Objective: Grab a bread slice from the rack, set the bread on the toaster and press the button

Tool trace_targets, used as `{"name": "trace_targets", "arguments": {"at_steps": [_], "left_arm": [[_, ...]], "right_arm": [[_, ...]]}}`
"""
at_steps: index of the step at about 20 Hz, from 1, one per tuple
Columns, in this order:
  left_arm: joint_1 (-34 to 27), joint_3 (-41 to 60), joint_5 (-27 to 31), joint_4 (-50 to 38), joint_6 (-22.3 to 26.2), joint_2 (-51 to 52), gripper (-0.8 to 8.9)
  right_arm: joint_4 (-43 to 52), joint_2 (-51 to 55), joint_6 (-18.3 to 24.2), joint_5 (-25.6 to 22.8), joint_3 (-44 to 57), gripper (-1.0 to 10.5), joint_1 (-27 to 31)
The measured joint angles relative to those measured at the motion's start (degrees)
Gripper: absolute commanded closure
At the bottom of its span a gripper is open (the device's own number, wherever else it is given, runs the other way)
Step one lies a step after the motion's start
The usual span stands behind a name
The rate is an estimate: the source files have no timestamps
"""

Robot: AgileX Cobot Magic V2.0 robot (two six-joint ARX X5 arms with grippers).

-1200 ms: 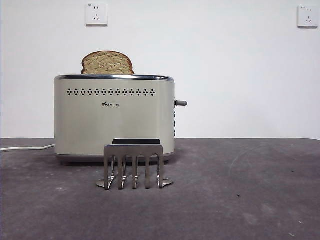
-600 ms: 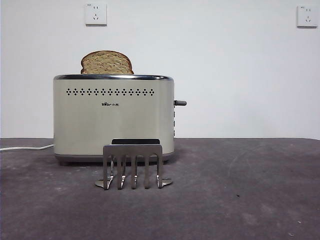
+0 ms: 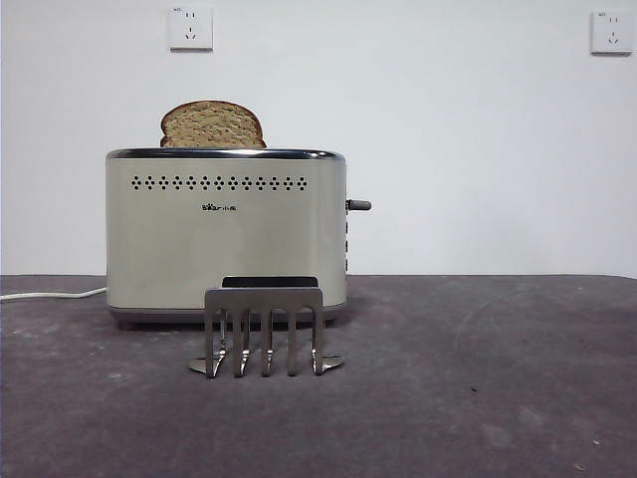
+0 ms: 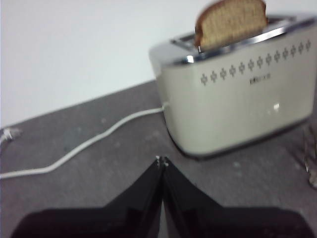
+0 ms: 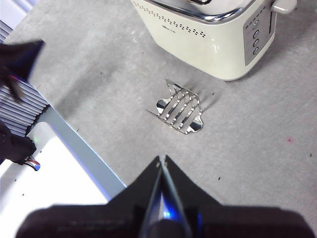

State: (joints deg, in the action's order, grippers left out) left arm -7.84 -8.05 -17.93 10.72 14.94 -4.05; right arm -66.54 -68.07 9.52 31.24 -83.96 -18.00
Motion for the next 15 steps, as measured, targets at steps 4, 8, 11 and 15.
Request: {"name": "trace_targets", "arguments": {"at_steps": [4,8,11,15], "left_arm": [[0.0,6.2,0.0,-1.9,0.0,3.7,8.17],[0.0,7.0,0.0,-1.2,0.0,3.8,8.17],[0.0,7.0,0.0,-1.2,-0.8,3.8,8.17],[0.0,7.0,0.0,-1.2,-1.5,3.8,8.17]], "right_arm": [[0.0,0.0,0.0,0.0,0.0,9.5,0.0],[0.0,0.0,0.0,0.0,0.0,9.5,0.0],[0.0,0.0,0.0,0.0,0.0,9.5,0.0],[0.0,0.0,0.0,0.0,0.0,9.5,0.0]]}}
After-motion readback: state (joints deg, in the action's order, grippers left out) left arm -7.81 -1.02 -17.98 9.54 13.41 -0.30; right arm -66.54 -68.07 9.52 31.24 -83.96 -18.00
